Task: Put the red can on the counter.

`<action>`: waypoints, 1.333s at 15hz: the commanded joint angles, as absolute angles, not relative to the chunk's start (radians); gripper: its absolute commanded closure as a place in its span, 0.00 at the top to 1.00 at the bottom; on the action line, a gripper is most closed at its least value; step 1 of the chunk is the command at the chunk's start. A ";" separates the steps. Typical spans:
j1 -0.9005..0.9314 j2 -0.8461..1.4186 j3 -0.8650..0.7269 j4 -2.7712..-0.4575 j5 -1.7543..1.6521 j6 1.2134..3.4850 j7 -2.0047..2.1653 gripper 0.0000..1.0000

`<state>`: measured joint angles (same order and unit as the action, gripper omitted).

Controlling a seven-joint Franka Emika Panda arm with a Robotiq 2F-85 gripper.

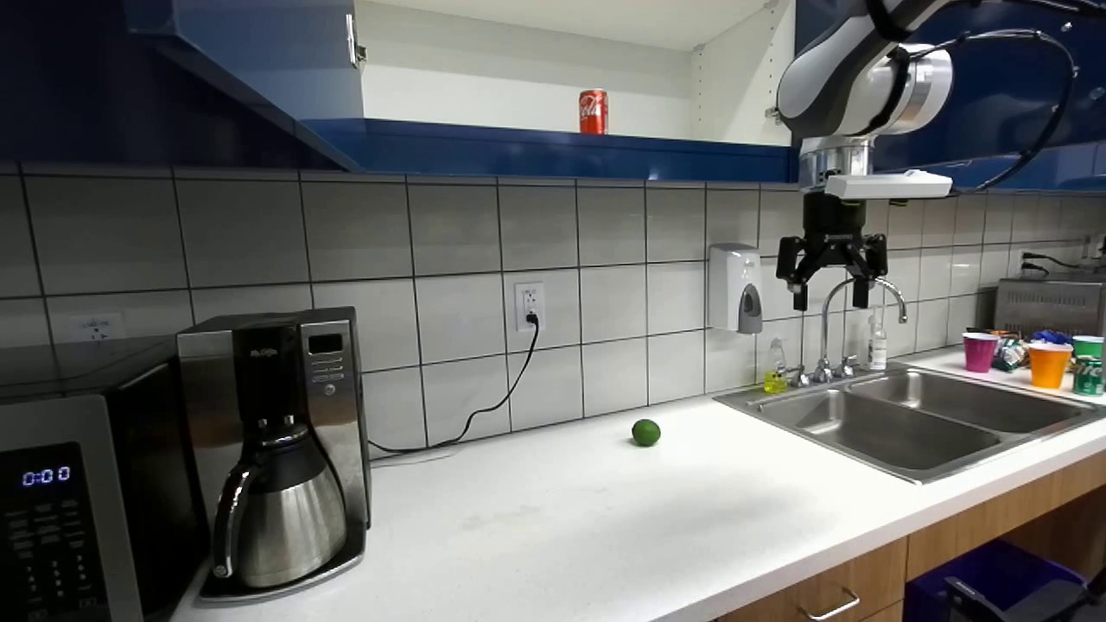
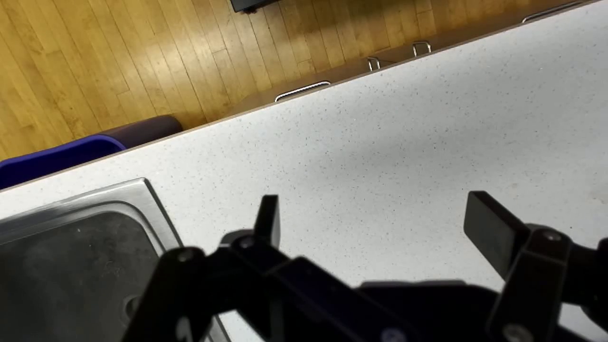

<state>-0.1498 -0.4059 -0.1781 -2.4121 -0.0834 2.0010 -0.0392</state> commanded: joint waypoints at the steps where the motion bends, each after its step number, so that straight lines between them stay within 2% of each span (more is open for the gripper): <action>1: -0.157 -0.405 -0.172 -2.410 -0.081 1.999 -0.042 1.00; 10: -0.151 -0.421 -0.157 -2.381 -0.083 1.987 -0.031 1.00; 20: -0.134 -0.456 -0.137 -2.244 -0.063 1.970 -0.027 1.00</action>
